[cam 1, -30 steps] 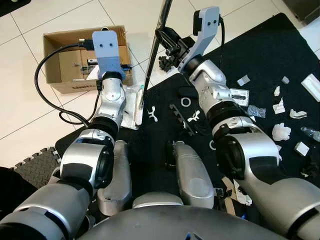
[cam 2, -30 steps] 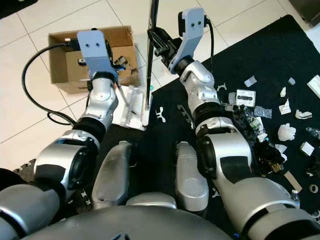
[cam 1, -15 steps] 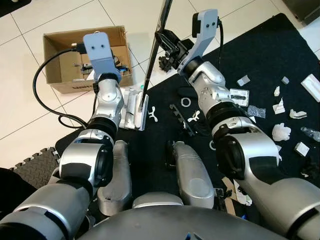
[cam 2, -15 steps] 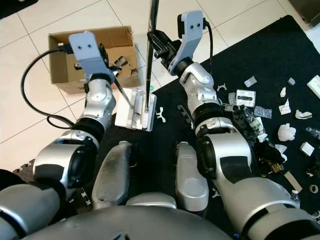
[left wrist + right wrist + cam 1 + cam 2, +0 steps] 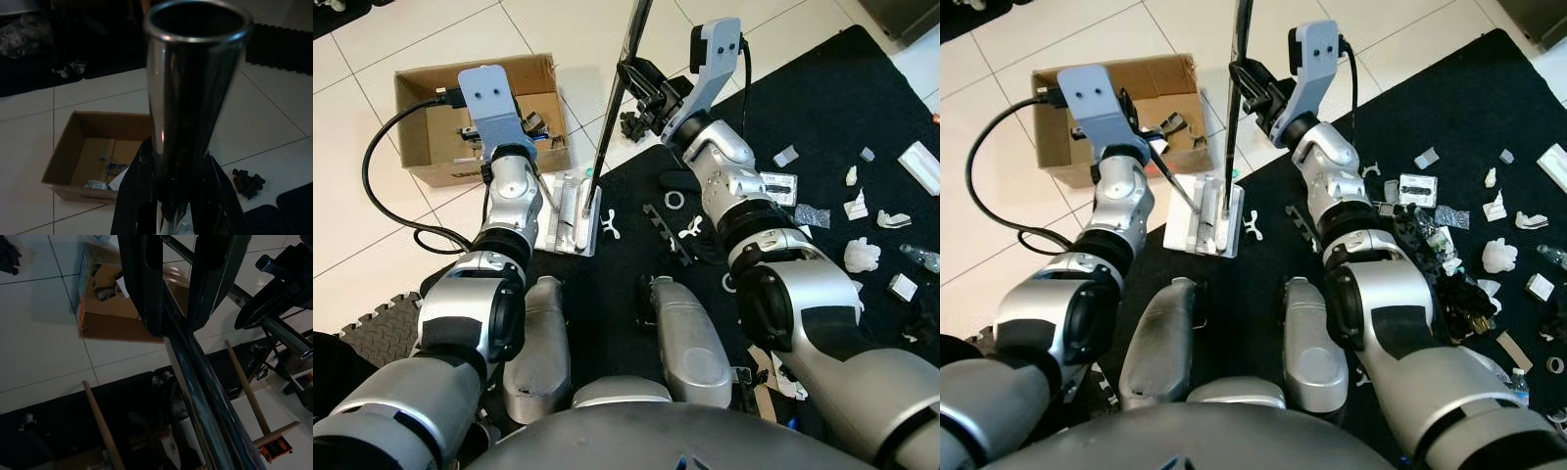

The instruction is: Sweep floor

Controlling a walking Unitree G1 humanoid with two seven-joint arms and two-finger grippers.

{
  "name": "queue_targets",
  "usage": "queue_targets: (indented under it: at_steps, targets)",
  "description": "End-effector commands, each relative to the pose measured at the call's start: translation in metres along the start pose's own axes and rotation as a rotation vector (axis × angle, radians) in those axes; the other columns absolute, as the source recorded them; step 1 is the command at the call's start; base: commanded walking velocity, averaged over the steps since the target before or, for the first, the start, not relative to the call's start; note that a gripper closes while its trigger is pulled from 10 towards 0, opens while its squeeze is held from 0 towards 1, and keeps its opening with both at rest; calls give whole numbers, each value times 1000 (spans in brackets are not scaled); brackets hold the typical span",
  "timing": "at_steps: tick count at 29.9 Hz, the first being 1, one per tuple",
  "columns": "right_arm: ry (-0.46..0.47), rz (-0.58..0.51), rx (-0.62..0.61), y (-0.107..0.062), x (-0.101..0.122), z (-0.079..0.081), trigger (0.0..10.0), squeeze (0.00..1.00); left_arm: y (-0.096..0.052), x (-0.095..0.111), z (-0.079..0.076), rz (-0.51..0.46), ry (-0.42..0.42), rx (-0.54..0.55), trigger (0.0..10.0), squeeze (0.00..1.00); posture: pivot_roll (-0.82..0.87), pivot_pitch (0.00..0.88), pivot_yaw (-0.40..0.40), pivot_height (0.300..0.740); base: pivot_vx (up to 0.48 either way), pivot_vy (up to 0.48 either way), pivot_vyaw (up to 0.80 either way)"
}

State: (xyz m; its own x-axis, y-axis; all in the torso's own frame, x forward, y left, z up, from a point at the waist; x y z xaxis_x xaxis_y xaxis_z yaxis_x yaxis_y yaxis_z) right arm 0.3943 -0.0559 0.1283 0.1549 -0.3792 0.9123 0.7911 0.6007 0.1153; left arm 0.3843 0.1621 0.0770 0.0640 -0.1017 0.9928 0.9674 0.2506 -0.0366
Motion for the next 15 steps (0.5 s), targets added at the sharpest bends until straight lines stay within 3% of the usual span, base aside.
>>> queue_targets:
  at_steps: [1,2,3,7,9,12,15]
  targets:
    - [-8,-25,-3,-1,4,-1,10000,0,-4,-18,12,62,64,15,10000,0,-60,191,-24,740,0,0,0]
    - [-8,-25,-3,-1,4,-1,10000,0,-4,-18,12,62,64,15,10000,0,-60,191,-24,740,0,0,0]
    - [-107,-21,-95,1,6,-8,10000,0,-2,-15,10,58,51,13,10000,0,-67,194,-26,740,0,0,0]
    - [-148,-23,-156,2,7,-11,10000,0,-2,-14,7,55,42,10,10000,0,-65,201,-30,740,0,0,0]
    - [-235,26,-174,3,-3,-9,10000,0,-5,-15,4,49,37,6,10000,0,-57,206,-34,740,0,0,0]
    - [-268,59,-175,2,-10,-8,10000,0,-6,-16,3,45,36,5,10000,0,-49,207,-39,740,0,0,0]
    - [-298,179,-220,-12,-34,-21,10000,0,-10,-19,2,40,32,3,10000,0,-39,201,-46,740,0,0,0]
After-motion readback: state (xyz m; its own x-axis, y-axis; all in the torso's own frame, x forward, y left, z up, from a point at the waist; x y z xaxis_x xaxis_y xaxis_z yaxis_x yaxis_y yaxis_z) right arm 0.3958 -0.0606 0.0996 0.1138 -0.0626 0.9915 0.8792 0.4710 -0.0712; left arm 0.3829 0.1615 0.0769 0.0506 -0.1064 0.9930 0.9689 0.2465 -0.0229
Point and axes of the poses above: a point about 5 cm out from each wrist's last joint towards the gripper, its own y axis pointing out of the wrist towards the gripper, its own x axis along the axis of the wrist's last joint, z = x × y, the point moved 4 cm from there along y, pointing out of the wrist towards the gripper, and after that the axes turned 6 degrees about y, right-handed, at the moved point
